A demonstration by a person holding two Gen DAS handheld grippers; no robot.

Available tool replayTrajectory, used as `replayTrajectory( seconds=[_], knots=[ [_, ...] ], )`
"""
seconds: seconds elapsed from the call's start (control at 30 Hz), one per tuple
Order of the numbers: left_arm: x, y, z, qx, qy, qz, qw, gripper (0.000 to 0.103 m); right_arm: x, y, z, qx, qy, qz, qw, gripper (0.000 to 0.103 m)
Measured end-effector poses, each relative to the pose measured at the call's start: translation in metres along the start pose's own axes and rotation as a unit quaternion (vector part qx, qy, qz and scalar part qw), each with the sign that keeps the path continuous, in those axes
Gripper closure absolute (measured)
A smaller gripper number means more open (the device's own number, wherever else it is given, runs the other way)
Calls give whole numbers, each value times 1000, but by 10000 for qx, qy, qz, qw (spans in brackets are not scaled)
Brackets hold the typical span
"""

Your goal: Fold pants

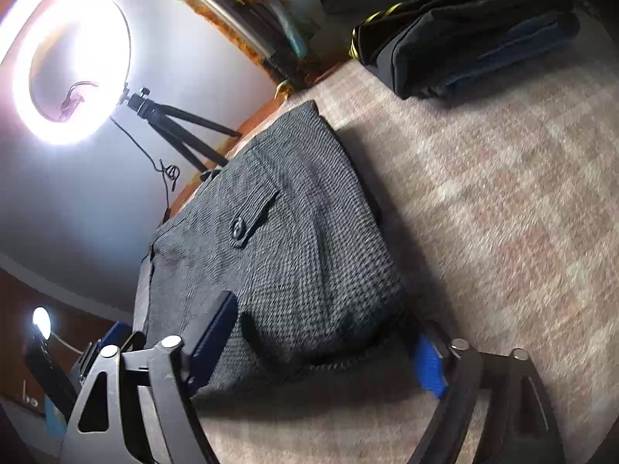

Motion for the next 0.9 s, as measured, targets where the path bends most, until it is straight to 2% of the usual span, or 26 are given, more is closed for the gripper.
replayTrajectory(
  seconds=[0.07, 0.13, 0.23, 0.33, 0.43, 0.53, 0.67, 0.77, 0.9],
  knots=[
    [-16, 0, 12, 22, 29, 181, 9998, 39, -1, 1, 0, -98, 18, 28, 9999, 31],
    [-27, -5, 23, 97, 70, 317, 9994, 39, 2, 1, 4, -67, 83, -3, 9999, 45],
    [-32, -14, 36, 203, 241, 500, 9983, 39, -1, 0, 2, -89, 153, 43, 9998, 56],
    [-31, -15, 38, 104, 283, 400, 9987, 39, -2, 2, 4, -110, 210, 148, 9996, 68],
    [-33, -14, 35, 43, 348, 505, 9981, 39, -1, 7, 1, -152, 232, 197, 9994, 78],
    [-30, -12, 23, -27, 364, 419, 9985, 39, 9, 13, -5, -243, 179, 64, 9995, 84],
    [-13, -16, 1, -156, 332, 48, 9993, 39, 30, 20, -18, -389, 116, -298, 9987, 87],
    [4, -24, -8, -124, 351, -225, 9991, 39, 52, 28, -30, -547, 138, -587, 9967, 88],
    [17, -38, -3, 98, 209, -463, 9987, 39, 97, 37, -39, -788, 41, -1293, 9885, 92]
  ],
)
Point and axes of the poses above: each gripper's, at about its wrist camera, not at the fingertips, and z roughly the way its jaws point, x to its left, y to its top, the point moved 9 cm from there along z, roughly the way its jaws point, and after that the axes turned 1 degree about -y, right-handed, at the moved point
